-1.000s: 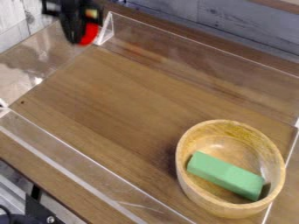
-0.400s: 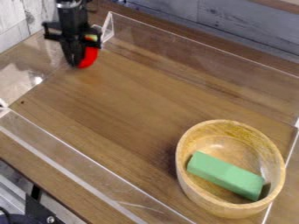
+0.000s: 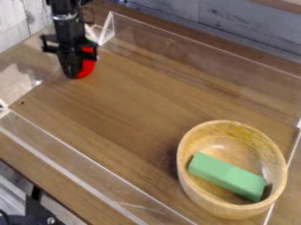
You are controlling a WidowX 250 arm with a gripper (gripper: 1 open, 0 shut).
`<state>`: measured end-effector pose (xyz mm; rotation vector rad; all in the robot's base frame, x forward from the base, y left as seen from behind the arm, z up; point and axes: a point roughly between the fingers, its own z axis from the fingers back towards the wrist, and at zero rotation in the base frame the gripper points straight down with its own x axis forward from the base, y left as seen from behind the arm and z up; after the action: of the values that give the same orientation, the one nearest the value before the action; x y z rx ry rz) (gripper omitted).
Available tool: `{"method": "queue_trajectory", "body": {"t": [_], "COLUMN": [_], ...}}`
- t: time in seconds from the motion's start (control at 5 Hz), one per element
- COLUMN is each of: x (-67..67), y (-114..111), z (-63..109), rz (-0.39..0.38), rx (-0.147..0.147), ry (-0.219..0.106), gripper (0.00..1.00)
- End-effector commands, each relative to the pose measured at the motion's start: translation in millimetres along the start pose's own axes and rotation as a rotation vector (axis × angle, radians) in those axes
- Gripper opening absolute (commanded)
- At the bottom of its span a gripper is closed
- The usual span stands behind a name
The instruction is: Move the red object to the left side of the table
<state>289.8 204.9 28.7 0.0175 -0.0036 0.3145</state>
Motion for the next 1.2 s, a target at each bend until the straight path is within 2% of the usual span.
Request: {"method": "queue_trajectory", "body": {"t": [0.0,0.4,0.8,1.0], "x": [6.1,12.7,14.7,13.9], "y": [-6.0,4.1,3.1,-3.2], "z": [-1.0,-5.1,-5.7,-5.7], "rz": [-0.011,-0.114,-0.227,-0.208], "rx": [-0.01,-0.06,-0.114,-0.144], "ry": [-0.01,0.027,0.068,0.085], "gripper": [0.0,0.0,0.0,0.0]}}
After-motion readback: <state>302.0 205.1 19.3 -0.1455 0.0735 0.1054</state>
